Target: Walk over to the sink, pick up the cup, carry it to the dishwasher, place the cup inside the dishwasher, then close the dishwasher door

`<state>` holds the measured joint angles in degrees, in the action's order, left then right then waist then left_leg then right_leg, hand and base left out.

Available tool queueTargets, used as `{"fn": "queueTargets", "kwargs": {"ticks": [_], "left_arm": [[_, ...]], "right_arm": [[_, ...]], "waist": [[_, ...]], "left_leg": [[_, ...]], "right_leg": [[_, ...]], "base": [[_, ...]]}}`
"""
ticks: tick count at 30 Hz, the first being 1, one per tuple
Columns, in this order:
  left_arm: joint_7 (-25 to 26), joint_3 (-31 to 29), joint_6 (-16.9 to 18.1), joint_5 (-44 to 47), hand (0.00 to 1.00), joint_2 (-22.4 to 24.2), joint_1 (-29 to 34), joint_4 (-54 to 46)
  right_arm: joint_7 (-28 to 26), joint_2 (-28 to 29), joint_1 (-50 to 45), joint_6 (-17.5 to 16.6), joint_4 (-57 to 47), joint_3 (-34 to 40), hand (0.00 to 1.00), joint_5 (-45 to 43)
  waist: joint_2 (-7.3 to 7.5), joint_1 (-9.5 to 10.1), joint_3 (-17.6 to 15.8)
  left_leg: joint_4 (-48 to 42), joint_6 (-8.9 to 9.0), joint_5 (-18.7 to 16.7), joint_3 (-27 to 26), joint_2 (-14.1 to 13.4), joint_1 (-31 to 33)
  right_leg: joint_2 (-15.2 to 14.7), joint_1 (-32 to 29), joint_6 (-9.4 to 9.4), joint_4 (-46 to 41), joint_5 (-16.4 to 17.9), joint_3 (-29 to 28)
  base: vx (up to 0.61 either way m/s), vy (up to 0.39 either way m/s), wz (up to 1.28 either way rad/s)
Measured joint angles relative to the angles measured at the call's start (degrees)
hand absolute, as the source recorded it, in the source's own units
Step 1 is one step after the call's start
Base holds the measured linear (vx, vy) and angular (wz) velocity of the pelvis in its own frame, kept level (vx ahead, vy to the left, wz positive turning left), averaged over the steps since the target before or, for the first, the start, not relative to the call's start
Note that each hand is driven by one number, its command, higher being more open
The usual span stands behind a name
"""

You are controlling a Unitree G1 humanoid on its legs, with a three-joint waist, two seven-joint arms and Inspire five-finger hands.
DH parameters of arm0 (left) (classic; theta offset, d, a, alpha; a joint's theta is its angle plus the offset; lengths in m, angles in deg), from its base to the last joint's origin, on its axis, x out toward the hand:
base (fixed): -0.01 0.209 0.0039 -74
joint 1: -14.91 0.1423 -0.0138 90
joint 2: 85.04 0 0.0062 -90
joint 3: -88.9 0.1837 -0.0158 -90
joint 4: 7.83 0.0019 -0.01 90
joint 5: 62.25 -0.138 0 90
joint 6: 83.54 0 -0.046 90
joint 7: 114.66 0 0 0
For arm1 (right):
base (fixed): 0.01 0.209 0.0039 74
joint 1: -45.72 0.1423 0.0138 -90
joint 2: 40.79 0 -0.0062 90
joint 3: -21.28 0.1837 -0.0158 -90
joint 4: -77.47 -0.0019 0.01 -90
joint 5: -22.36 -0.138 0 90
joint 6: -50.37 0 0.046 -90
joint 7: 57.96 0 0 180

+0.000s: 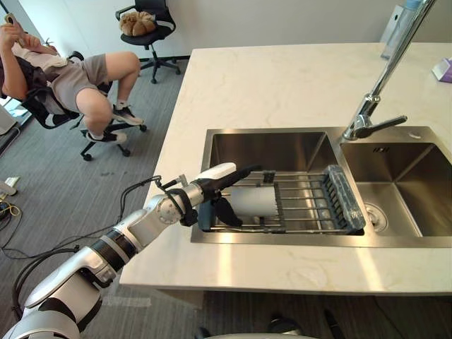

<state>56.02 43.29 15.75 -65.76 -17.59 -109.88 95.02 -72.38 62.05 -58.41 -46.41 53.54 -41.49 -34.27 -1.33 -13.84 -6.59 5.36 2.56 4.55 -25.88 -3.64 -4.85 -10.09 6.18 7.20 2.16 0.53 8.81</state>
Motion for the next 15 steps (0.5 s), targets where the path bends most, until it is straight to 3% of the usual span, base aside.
{"fn": "queueTargets", "kwargs": {"ticks": [8,15], "left_arm": [[4.2,0.0,3.4,-1.4,1.00,1.3,2.1,0.0],[4.3,0.6,4.2,-2.2,1.00,2.4,2.6,0.0]], "right_arm": [[-0.2,-0.9,0.6,0.4,0.0,0.0,1.00,0.0],[-0.1,-1.5,0.6,0.5,0.0,0.0,1.00,0.0]], "waist": [[-0.18,-0.94,-1.2],[-0.45,-1.18,-1.3]], "left_leg": [[0.0,0.10,-0.1,-0.3,0.0,-0.3],[0.0,0.10,-0.1,-0.3,0.0,-0.3]], "right_leg": [[0.0,0.0,0.10,0.0,0.0,0.0],[0.0,0.0,0.15,-0.1,0.0,0.0]], "base": [[0.01,-0.005,-0.02],[0.00,0.000,0.00]]}}
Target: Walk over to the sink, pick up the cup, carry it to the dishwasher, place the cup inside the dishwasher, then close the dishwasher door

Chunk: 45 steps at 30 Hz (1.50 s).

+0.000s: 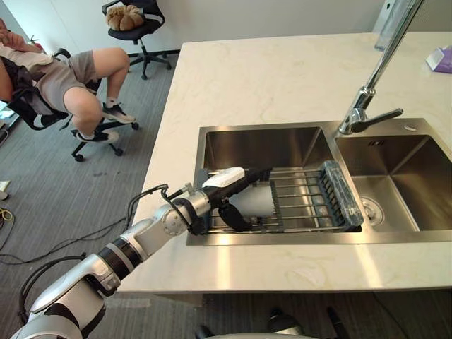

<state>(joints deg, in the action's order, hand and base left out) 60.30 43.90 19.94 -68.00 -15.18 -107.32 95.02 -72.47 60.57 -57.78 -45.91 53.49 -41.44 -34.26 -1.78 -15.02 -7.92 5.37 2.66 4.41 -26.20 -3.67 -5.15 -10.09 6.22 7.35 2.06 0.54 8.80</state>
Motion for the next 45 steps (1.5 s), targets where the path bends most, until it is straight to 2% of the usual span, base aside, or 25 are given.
{"fn": "queueTargets", "kwargs": {"ticks": [15,18,19,25,38,42,45], "left_arm": [[0.1,1.1,1.8,-0.9,1.00,1.5,2.2,0.0],[0.7,2.1,-0.1,-1.0,1.00,1.6,2.5,-1.2],[1.0,2.0,-1.6,-1.0,1.00,2.4,2.6,-1.4],[0.3,1.5,-5.0,-3.5,1.00,6.0,2.3,-1.4],[-14.6,1.6,-12.7,-8.0,1.00,6.8,-4.8,-1.1],[-16.7,2.1,-14.9,-9.8,1.00,6.7,-6.1,-1.1],[-17.9,2.9,-15.1,-12.5,1.00,6.4,-7.3,-1.2]], "right_arm": [[0.9,-0.8,0.7,0.4,0.0,-0.7,1.00,0.0],[1.4,-1.4,0.5,0.6,-0.1,-3.4,1.00,0.0],[1.7,-1.6,0.5,0.6,-0.3,-4.9,1.00,0.0],[3.4,-1.7,0.7,0.6,-1.4,-8.7,1.00,0.0],[5.5,-2.0,1.6,0.7,-1.8,-10.8,1.00,0.0],[5.8,-2.1,1.5,0.7,-1.8,-10.8,1.00,0.0],[5.9,-2.2,1.5,0.7,-1.8,-10.8,1.00,0.0]], "waist": [[-0.81,-0.08,-0.3],[-0.81,-0.16,-0.3],[-0.80,-0.08,-0.3],[-0.79,0.00,-0.3],[-0.92,-0.72,0.2],[-1.37,-1.60,0.8],[-1.66,-1.66,1.0]], "left_leg": [[0.0,-0.06,0.0,1.0,0.3,-0.6],[0.0,-0.06,0.0,1.5,0.5,-0.8],[0.0,-0.07,0.1,1.7,0.6,-0.8],[0.0,-0.11,0.0,2.2,0.7,-0.8],[0.0,-0.13,0.0,2.5,0.9,-0.8],[0.0,-0.12,0.0,2.4,0.9,-0.7],[0.0,-0.12,0.0,2.3,0.9,-0.6]], "right_leg": [[-0.3,1.2,0.46,-0.1,0.3,1.0],[-0.5,1.7,0.62,-0.1,0.4,1.5],[-0.6,1.8,0.66,-0.1,0.5,1.7],[-0.8,1.8,0.63,-0.4,1.0,2.2],[-0.7,1.9,0.41,-0.6,1.2,2.5],[-0.6,1.8,0.39,-0.6,1.3,2.4],[-0.5,1.6,0.33,-0.6,1.3,2.3]], "base": [[0.00,0.000,0.03],[0.00,0.002,0.09],[0.00,0.002,0.05],[0.00,0.000,0.03],[0.00,0.000,0.00],[0.00,0.000,0.00],[0.00,0.000,0.00]]}}
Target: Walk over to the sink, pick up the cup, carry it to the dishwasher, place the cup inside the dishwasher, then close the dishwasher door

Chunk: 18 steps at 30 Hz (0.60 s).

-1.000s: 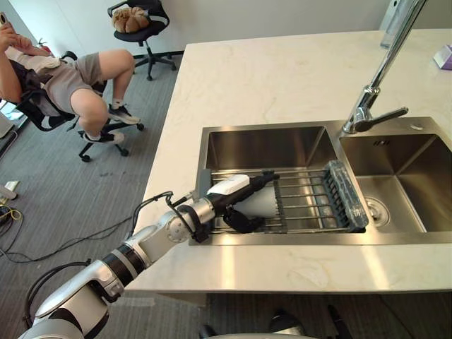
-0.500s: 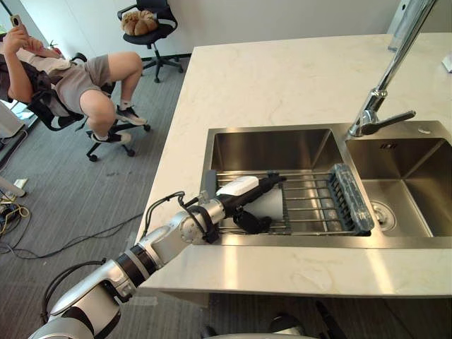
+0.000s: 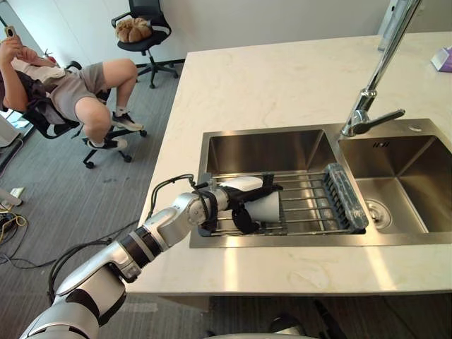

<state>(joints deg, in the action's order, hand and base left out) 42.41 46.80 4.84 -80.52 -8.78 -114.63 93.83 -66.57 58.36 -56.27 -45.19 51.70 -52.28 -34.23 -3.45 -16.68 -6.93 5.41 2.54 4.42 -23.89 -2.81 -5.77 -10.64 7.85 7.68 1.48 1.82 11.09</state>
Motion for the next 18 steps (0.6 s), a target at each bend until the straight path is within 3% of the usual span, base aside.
{"fn": "queueTargets", "kwargs": {"ticks": [9,10,18], "left_arm": [[-2.2,1.0,-1.0,-1.0,1.00,-0.8,-2.1,-0.5],[-2.3,1.0,-1.1,-1.0,0.00,-0.8,-2.1,-0.5],[-0.4,-1.3,-2.3,-2.5,0.00,-0.6,-1.4,0.7]], "right_arm": [[0.1,-0.9,0.0,0.0,-0.1,0.0,1.00,0.1],[0.2,-1.0,0.0,0.0,-0.1,0.0,1.00,0.2],[0.3,-1.7,0.1,0.0,-0.3,0.1,1.00,0.5]], "waist": [[-0.80,-0.45,0.5],[-0.91,-0.54,0.5],[-1.92,-1.59,0.0]], "left_leg": [[0.0,0.08,-0.1,-0.4,-0.1,0.6],[0.0,0.10,-0.1,-0.4,-0.1,0.6],[0.0,0.44,-0.3,-1.0,-0.4,0.5]], "right_leg": [[0.2,-0.8,-0.20,0.0,0.1,-0.4],[0.2,-0.8,-0.21,0.0,0.1,-0.4],[0.5,-1.1,-0.35,0.2,0.1,-1.0]], "base": [[0.00,0.000,0.00],[0.00,0.000,0.00],[0.01,-0.006,-0.04]]}}
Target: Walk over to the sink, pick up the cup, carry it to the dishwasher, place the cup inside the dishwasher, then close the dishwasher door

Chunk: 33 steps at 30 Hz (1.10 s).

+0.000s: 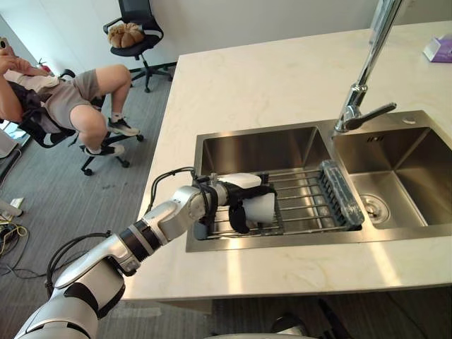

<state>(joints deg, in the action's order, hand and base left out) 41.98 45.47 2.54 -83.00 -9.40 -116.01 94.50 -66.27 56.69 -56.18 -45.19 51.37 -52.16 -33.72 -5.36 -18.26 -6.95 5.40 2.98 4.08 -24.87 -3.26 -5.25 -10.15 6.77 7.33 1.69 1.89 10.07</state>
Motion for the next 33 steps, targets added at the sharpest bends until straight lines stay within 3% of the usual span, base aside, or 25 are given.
{"fn": "queueTargets", "kwargs": {"ticks": [6,9,13,15,17,19,22,25,27,28,29,33], "left_arm": [[8.8,-2.4,7.0,-1.8,0.00,1.8,4.8,3.8],[16.3,-2.8,10.0,-2.9,0.00,5.4,8.2,6.8],[24.7,-3.4,13.0,-5.0,0.00,8.4,10.9,10.7],[28.7,-4.2,16.1,-4.2,0.00,8.9,11.4,12.4],[29.1,-7.4,18.1,0.5,0.00,8.1,14.6,10.3],[29.7,-12.4,21.1,4.2,0.00,5.6,21.6,0.1],[33.5,-23.0,27.5,4.9,0.00,4.0,28.7,-17.9],[40.1,-38.3,32.9,15.3,0.00,8.2,31.8,-28.8],[47.9,-46.4,35.9,19.1,0.00,11.8,32.5,-31.9],[54.5,-50.3,37.4,19.0,0.00,13.4,33.2,-33.2],[59.2,-53.0,38.5,19.1,0.00,14.2,34.0,-33.8],[64.4,-55.2,38.3,19.3,0.00,16.8,39.0,-35.3]], "right_arm": [[-0.5,-0.4,-0.1,0.0,0.3,1.2,1.00,0.0],[-0.6,-0.5,0.2,0.0,0.4,1.2,1.00,0.1],[-0.6,-0.3,1.0,0.0,0.0,0.7,1.00,1.6],[0.1,-0.3,1.1,0.4,-1.2,-0.8,1.00,2.2],[1.1,-0.1,0.9,1.2,-3.3,-2.3,1.00,2.3],[2.0,0.5,0.1,2.0,-5.0,-2.6,1.00,2.5],[4.0,1.6,-1.5,3.5,-4.9,-2.3,1.00,4.7],[4.7,2.6,-2.8,4.5,-4.9,-2.3,1.00,5.8],[4.4,2.7,-2.9,4.9,-4.9,-2.3,1.00,6.2],[3.9,2.8,-3.0,5.1,-4.8,-2.2,1.00,6.3],[3.3,3.0,-3.0,5.4,-4.6,-2.1,1.00,7.2],[1.9,3.3,-2.0,5.5,-3.8,-0.8,1.00,8.5]], "waist": [[-0.14,0.23,-0.2],[0.05,1.63,-0.4],[0.51,2.12,-0.7],[0.67,2.16,-0.8],[0.71,2.13,-0.8],[0.84,2.38,-0.9],[1.73,5.51,-1.5],[2.57,8.58,-1.4],[2.65,10.41,-1.3],[3.03,11.88,-1.1],[3.84,13.28,-0.7],[6.01,17.42,0.3]], "left_leg": [[0.0,0.12,0.0,0.7,-0.5,0.0],[0.0,0.21,0.1,1.9,-0.5,0.0],[0.0,0.24,0.3,3.1,-0.5,-0.3],[0.0,-0.07,0.7,3.9,-0.6,-0.3],[0.0,-0.10,0.7,4.1,-0.6,-0.2],[0.0,-0.09,0.7,4.6,-0.5,0.8],[-0.1,-0.20,1.2,7.2,0.1,2.2],[-0.3,-0.33,1.7,10.0,0.2,3.2],[-0.3,-0.44,1.7,11.8,0.5,3.5],[-0.3,-0.61,1.9,12.9,0.8,3.7],[-0.4,-0.78,2.1,14.2,1.4,4.0],[-0.4,-1.35,2.8,17.9,2.8,3.7]], "right_leg": [[0.5,0.8,-0.32,0.5,0.0,1.0],[0.6,1.7,-0.40,0.7,0.1,2.3],[0.6,2.6,-0.50,0.7,0.3,3.4],[0.5,3.0,-0.45,0.6,0.5,4.3],[0.5,3.0,-0.38,0.5,0.6,4.5],[0.1,2.5,-0.26,0.3,0.7,5.0],[0.1,2.5,0.06,0.0,0.9,7.6],[0.1,2.7,0.02,-1.4,1.0,11.1],[0.0,3.1,-0.34,-2.3,1.2,13.0],[-0.3,3.2,-0.57,-3.0,1.9,14.0],[-0.8,3.6,-0.50,-3.6,2.8,15.2],[-2.2,4.9,-1.10,-6.7,5.2,17.7]], "base": [[0.00,-0.005,0.06],[0.00,-0.023,0.20],[-0.03,-0.016,0.16],[-0.04,-0.016,0.16],[0.00,-0.008,0.08],[0.05,0.001,0.18],[0.07,-0.018,0.40],[0.05,-0.020,0.46],[0.01,-0.014,0.50],[-0.01,-0.009,0.62],[-0.02,-0.009,0.61],[-0.04,0.002,0.57]]}}
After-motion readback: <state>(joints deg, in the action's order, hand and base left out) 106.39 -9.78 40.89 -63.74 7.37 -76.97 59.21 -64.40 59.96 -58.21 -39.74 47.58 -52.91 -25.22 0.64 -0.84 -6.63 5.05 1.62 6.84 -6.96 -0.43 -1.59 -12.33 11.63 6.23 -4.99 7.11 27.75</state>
